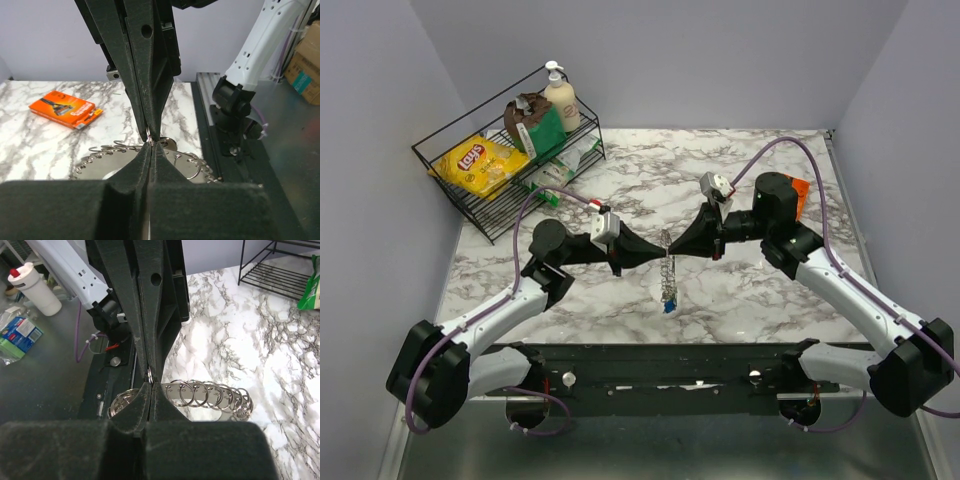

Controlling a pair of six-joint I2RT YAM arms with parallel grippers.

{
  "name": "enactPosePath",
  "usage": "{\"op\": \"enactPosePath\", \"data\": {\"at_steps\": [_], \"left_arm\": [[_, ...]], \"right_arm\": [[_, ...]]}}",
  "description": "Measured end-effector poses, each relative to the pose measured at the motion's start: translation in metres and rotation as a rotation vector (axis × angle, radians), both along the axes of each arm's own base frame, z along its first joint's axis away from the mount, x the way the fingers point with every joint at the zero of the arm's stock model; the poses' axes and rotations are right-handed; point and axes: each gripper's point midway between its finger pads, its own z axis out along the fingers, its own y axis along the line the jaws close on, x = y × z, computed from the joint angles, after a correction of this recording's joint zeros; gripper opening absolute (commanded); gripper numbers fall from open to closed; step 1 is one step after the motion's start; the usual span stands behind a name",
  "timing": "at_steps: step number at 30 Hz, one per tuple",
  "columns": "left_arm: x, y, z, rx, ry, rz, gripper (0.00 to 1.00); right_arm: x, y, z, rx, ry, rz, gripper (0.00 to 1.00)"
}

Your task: Put the keys on the keyring

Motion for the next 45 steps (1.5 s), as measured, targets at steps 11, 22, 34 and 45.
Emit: {"op": "enactPosePath", "data": {"at_steps": [11, 22, 34, 45], "left_arm": [[0.011, 0.002, 0.033, 0.049, -0.041, 0.078, 0.54], [0.039, 0.002, 0.055, 0.311, 0.022, 0.155, 0.57], [0.042, -0.002, 0.000, 0.706, 0.164, 0.077, 0.47], [0.029, 0.000, -0.014, 0.796, 0.191, 0.022, 0.43]], "right_arm": [[0.006, -0.002, -0.007, -0.033, 0.011, -0.041, 0.00], [0.011, -0.003, -0.012, -0.055, -0.004, -0.077, 0.00], [0.017, -0.005, -0.018, -0.071, -0.021, -0.107, 0.00], [0.019, -0.006, -0.023, -0.087, -0.015, -0.122, 0.00]]}}
